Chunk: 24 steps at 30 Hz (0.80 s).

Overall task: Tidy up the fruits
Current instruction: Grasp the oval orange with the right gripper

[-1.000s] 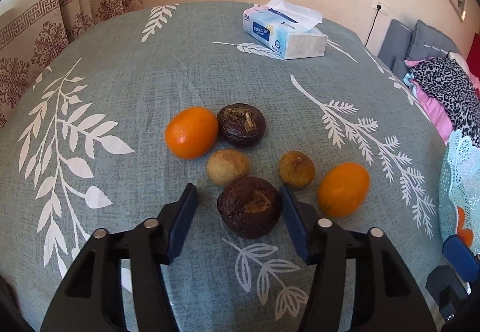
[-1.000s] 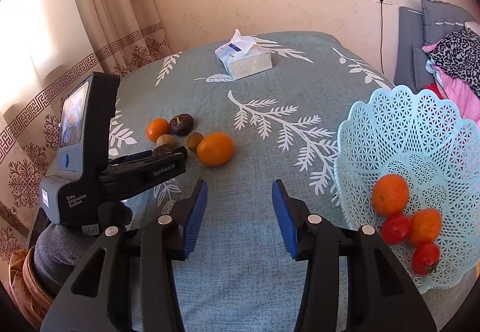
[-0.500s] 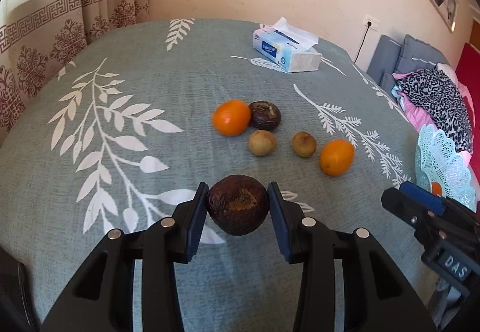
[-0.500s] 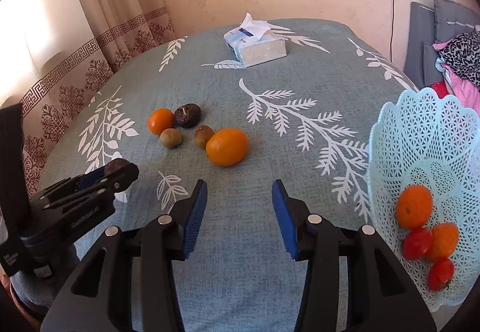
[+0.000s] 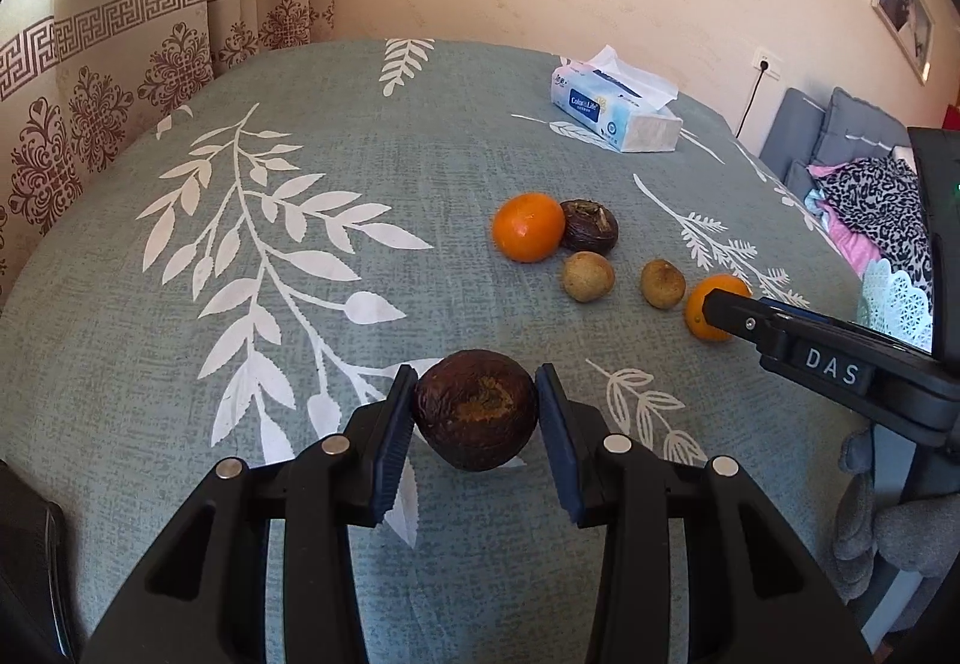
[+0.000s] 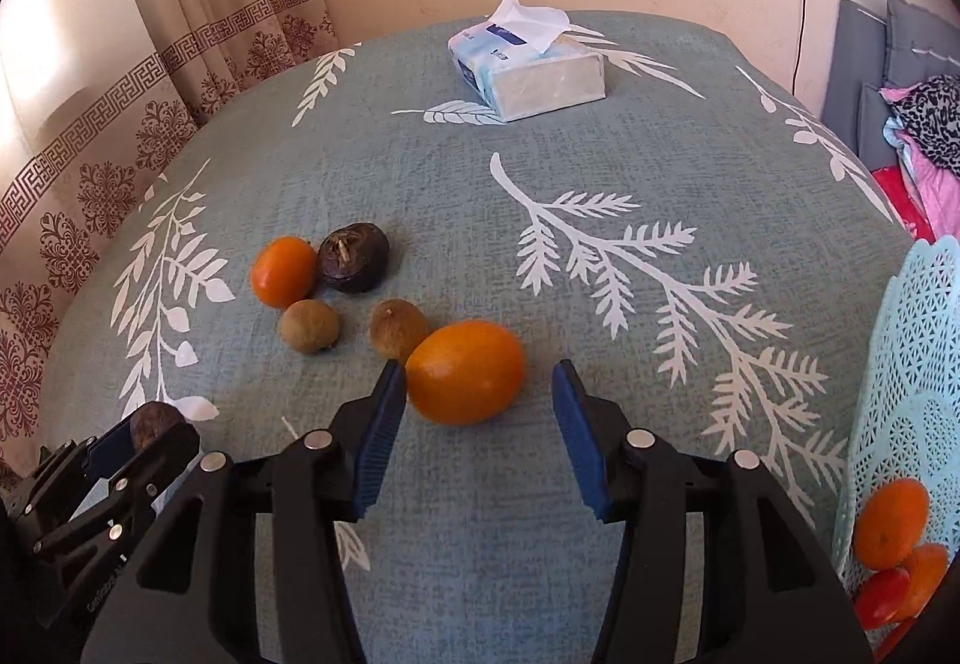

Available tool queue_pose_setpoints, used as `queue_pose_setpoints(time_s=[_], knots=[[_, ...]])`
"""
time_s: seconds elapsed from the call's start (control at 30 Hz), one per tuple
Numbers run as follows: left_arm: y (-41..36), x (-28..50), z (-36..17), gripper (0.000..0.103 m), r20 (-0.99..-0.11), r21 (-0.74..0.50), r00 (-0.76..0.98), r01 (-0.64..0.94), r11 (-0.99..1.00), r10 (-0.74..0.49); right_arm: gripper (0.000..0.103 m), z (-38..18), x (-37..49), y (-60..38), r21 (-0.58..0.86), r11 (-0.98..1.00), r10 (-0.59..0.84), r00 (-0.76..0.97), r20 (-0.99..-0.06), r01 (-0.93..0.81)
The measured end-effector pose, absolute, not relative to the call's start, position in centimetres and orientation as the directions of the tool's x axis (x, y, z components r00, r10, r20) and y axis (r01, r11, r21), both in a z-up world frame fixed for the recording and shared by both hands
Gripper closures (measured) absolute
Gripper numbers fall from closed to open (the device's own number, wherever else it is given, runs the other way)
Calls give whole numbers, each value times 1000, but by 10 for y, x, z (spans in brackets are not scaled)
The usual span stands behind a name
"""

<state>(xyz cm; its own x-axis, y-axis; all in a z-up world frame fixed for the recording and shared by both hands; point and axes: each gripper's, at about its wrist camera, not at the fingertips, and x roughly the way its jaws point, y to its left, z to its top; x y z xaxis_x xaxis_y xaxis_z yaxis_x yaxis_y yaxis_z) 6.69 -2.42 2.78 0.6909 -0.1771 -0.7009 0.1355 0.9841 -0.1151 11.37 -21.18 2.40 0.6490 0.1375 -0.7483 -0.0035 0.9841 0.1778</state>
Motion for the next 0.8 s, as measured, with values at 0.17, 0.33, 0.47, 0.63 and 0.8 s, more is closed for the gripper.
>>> queue_pose_setpoints(time_s=[0.17, 0.33, 0.47, 0.63, 0.8], knots=[[-19, 69, 25, 62, -708, -126, 686, 111, 986, -167, 48, 18, 123, -206, 174, 985, 140, 638, -758, -10], [-17, 71, 23, 62, -713, -129, 683, 95, 987, -159, 48, 12, 126, -203, 168, 986, 136, 635, -761, -10], [-18, 71, 21, 62, -715, -126, 681, 93, 988, -155, 50, 11, 126, -203, 160, 987, 132, 640, -757, -15], [-19, 71, 21, 62, -713, -121, 685, 94, 988, -152, 58, 13, 121, -202, 162, 987, 134, 638, -758, -15], [-19, 70, 22, 62, -709, -116, 689, 96, 989, -150, 58, 17, 106, -204, 179, 984, 142, 642, -753, -8]])
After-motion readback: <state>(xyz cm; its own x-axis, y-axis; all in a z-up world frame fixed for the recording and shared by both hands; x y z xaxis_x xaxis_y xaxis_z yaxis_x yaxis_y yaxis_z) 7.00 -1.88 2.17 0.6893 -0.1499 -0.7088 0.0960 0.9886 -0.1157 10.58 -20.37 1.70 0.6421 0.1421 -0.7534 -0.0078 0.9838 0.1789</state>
